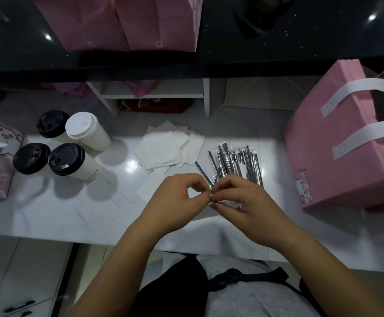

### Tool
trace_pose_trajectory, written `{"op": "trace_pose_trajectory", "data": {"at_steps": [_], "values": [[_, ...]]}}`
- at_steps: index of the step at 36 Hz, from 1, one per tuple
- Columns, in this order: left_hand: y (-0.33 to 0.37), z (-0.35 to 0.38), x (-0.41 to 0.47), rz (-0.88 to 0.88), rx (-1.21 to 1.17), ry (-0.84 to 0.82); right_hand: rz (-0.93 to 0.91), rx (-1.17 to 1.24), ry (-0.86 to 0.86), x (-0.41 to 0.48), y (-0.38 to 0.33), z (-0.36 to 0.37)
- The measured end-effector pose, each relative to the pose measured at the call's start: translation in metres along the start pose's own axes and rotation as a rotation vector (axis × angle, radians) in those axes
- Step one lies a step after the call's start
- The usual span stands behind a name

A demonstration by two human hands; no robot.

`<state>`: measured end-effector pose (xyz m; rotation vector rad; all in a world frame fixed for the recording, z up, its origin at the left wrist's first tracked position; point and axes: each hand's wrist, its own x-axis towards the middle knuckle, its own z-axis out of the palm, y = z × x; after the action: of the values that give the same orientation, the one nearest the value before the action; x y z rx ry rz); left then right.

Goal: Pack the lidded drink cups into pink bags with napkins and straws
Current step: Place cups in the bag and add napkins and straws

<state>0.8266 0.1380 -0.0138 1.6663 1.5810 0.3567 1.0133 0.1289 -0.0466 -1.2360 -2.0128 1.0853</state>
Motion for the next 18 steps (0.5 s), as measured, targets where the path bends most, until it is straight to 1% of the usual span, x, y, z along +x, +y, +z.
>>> {"op": "trace_pose_trajectory", "data": {"at_steps": [3,7,11,13,15,18], "values": [[-0.001,-0.001,-0.001,-0.019,-0.164,-0.034,0.019,0.047,0.014,0.0,-0.001,0.002],[-0.002,-0.001,-0.003,0.003,-0.31,-0.078,0.067,0.101,0.042,-0.001,0.0,0.002],[-0.006,-0.001,-0.004,0.01,-0.441,-0.154,0.115,0.211,0.131,-0.003,-0.002,0.003],[-0.011,0.0,-0.005,0.013,-0.413,-0.184,0.15,0.261,0.178,-0.004,-0.002,0.005],[-0.014,0.002,-0.005,0.015,-0.366,-0.159,0.224,0.388,0.209,-0.005,-0.002,0.005],[-0.018,0.006,-0.002,0.017,-0.372,-0.164,0.334,0.555,0.227,-0.006,-0.004,0.004]]}}
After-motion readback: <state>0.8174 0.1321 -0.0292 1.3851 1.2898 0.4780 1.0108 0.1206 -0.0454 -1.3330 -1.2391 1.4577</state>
